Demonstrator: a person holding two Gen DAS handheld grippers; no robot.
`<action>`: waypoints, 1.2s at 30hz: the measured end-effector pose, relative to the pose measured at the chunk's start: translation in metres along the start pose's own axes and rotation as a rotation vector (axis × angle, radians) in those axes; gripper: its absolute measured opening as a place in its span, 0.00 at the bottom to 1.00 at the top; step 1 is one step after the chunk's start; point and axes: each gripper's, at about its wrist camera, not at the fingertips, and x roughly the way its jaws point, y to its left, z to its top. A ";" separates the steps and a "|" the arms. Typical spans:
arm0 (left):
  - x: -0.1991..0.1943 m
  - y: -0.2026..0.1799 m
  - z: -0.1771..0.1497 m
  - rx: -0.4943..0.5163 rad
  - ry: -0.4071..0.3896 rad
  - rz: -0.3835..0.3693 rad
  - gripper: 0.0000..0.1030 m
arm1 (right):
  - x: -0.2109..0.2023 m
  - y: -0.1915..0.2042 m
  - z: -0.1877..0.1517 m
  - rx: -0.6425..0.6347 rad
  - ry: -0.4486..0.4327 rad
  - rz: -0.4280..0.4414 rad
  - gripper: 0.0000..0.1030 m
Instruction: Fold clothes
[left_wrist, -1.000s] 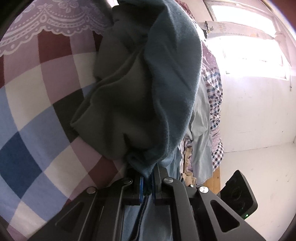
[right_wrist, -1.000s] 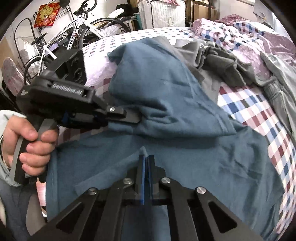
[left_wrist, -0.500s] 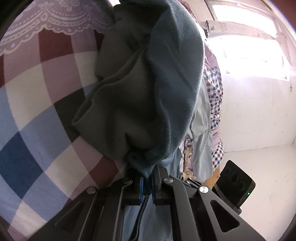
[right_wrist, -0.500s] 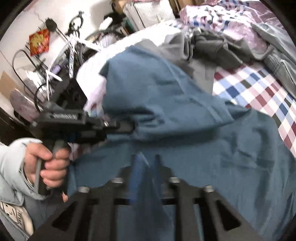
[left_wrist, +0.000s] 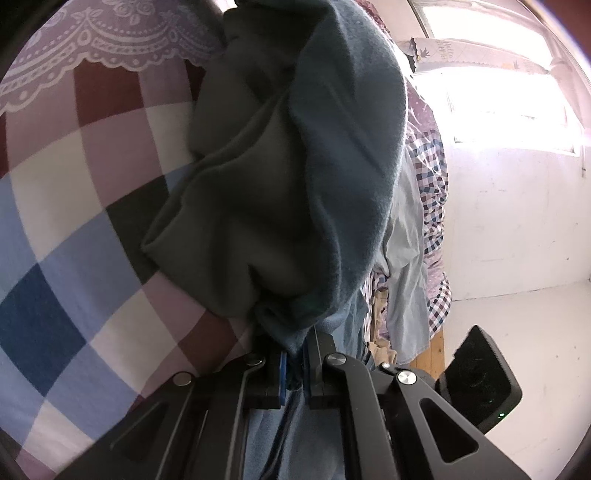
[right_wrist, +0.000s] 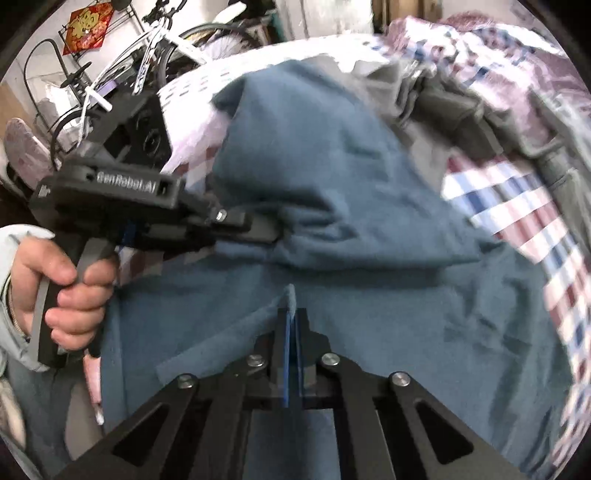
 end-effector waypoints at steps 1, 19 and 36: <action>0.000 -0.001 -0.001 0.002 0.000 0.001 0.05 | -0.002 -0.003 0.000 0.010 -0.010 -0.028 0.00; 0.003 -0.014 -0.016 0.014 -0.007 0.012 0.05 | 0.011 -0.051 0.011 0.167 -0.026 -0.346 0.00; -0.001 -0.063 -0.049 0.139 -0.004 0.004 0.62 | -0.045 -0.052 -0.004 0.321 -0.170 -0.372 0.44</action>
